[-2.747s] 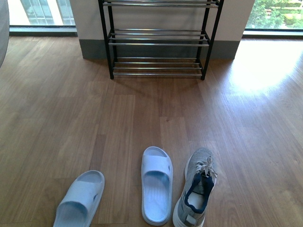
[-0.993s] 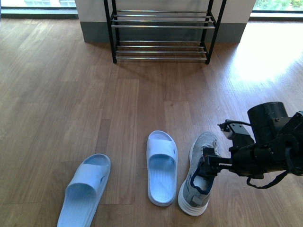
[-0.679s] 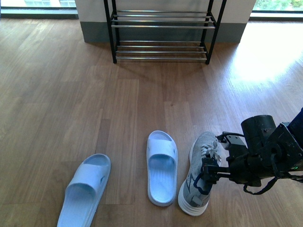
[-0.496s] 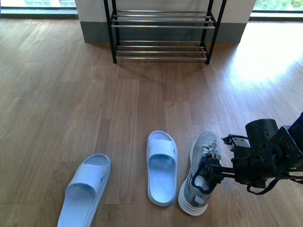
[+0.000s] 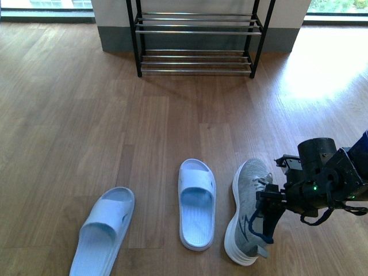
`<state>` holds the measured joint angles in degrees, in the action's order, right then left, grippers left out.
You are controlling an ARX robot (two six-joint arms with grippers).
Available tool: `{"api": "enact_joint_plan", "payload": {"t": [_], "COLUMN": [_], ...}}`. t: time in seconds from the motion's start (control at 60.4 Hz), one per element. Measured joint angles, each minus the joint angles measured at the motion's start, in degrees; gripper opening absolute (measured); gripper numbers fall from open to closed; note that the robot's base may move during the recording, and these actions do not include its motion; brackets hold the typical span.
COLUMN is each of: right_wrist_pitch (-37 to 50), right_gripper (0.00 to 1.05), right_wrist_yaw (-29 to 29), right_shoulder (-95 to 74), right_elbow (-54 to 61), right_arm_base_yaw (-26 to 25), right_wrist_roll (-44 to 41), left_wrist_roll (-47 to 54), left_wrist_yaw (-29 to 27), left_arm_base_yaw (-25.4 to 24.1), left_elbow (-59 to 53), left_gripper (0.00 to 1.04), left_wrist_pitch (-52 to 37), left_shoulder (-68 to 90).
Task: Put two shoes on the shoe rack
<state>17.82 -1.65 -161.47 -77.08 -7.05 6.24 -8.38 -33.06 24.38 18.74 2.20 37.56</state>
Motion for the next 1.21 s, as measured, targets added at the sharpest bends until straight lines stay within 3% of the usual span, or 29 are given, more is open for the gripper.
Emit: {"api": "enact_joint_plan", "payload": {"t": [0.331, 0.43, 0.612, 0.827, 0.96, 1.208], "right_wrist_pitch": [-1.2, 0.2, 9.2, 16.7, 17.3, 10.2], "right_gripper": [0.01, 0.01, 0.01, 0.01, 0.01, 0.01], "right_wrist_yaw": [1.3, 3.9, 9.2, 6.5, 5.2, 2.7], "right_shoulder": [0.7, 2.3, 9.2, 28.4, 42.9, 70.3], "right_elbow": [1.6, 4.2, 15.2, 30.2, 39.0, 50.6], "right_arm_base_yaw": [-1.9, -2.4, -4.3, -5.5, -6.8, -10.8], "right_wrist_roll": [0.0, -1.6, -12.9, -25.4, -29.2, -31.1], "left_wrist_roll": [0.0, 0.0, 0.0, 0.0, 0.0, 0.0], "left_wrist_yaw": [0.0, 0.0, 0.0, 0.0, 0.0, 0.0], "left_arm_base_yaw": [0.0, 0.0, 0.0, 0.0, 0.0, 0.0], "left_elbow": [0.0, 0.0, 0.0, 0.0, 0.0, 0.0], "left_gripper": [0.02, 0.02, 0.02, 0.02, 0.02, 0.02], "left_wrist_pitch": [0.0, 0.0, 0.0, 0.0, 0.0, 0.0], "left_shoulder": [0.0, 0.0, 0.0, 0.0, 0.0, 0.0]}}
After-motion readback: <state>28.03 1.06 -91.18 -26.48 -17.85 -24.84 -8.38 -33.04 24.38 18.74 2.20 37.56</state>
